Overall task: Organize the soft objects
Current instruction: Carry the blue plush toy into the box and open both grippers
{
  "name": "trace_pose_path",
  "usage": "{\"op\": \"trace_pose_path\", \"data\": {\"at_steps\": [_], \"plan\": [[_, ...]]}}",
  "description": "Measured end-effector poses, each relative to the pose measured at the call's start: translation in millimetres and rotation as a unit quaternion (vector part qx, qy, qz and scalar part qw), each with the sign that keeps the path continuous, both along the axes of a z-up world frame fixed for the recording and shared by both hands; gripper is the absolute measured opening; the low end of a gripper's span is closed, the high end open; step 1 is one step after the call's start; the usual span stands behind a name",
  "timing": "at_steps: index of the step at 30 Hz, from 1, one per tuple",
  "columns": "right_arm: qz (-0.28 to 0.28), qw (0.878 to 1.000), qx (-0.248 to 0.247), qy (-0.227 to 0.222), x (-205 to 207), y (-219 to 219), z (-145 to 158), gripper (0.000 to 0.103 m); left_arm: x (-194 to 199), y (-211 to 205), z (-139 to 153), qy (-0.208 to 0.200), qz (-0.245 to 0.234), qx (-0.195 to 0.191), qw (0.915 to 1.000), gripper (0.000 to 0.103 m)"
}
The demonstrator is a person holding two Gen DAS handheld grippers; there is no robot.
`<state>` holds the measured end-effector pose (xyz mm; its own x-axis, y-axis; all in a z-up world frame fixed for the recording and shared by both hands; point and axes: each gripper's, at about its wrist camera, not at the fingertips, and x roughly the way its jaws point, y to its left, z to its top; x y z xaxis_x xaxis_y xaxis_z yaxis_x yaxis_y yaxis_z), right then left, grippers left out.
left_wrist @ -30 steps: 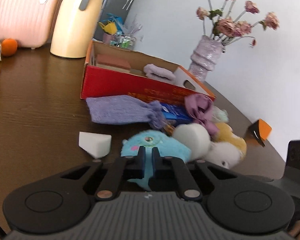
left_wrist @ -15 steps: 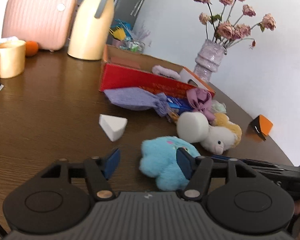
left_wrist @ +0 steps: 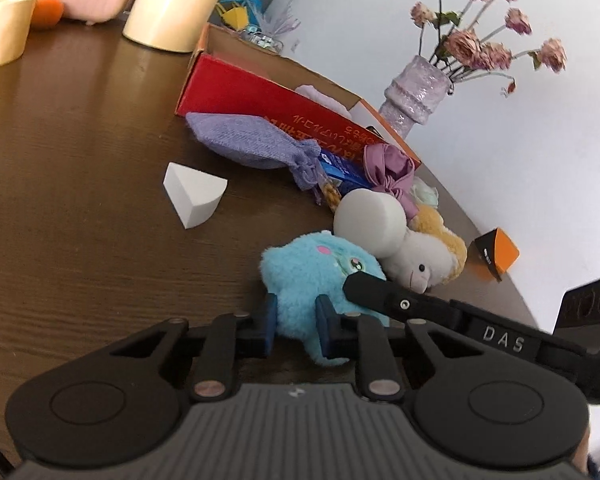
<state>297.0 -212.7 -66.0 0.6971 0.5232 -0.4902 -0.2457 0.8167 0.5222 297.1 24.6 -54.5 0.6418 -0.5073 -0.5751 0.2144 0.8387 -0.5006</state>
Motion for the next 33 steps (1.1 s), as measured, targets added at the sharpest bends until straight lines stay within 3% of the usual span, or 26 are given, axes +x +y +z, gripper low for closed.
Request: {"op": "trace_pose_path", "data": {"at_steps": [13,17,21,24,26,29,31,33], "plan": [[-0.003,0.999,0.005,-0.035,-19,-13,25,0.035,-16,-12,29,-0.038,-0.007,0.002,0.9993,0.019],[0.005,0.998,0.006,-0.062,-2,-21,55,0.035,0,-17,60,-0.085,-0.017,0.011,0.9962,0.019],[0.026,0.995,-0.002,-0.092,62,-25,96,0.035,49,-21,94,-0.134,-0.014,0.032,0.9904,0.019],[0.039,0.995,-0.010,-0.092,129,-19,114,0.035,108,-20,109,-0.141,-0.003,0.051,0.9887,0.019],[0.046,0.997,-0.005,-0.066,177,-13,113,0.035,153,-16,109,-0.120,0.007,0.067,0.9905,0.019],[0.063,0.998,0.014,0.010,251,-5,95,0.034,203,-11,96,-0.085,0.026,0.096,0.9914,0.019],[0.069,0.996,0.015,0.055,288,3,79,0.034,228,-14,85,-0.067,0.028,0.131,0.9887,0.019],[0.077,0.994,-0.013,0.073,311,17,67,0.035,244,-20,74,-0.067,0.031,0.177,0.9815,0.020]]}}
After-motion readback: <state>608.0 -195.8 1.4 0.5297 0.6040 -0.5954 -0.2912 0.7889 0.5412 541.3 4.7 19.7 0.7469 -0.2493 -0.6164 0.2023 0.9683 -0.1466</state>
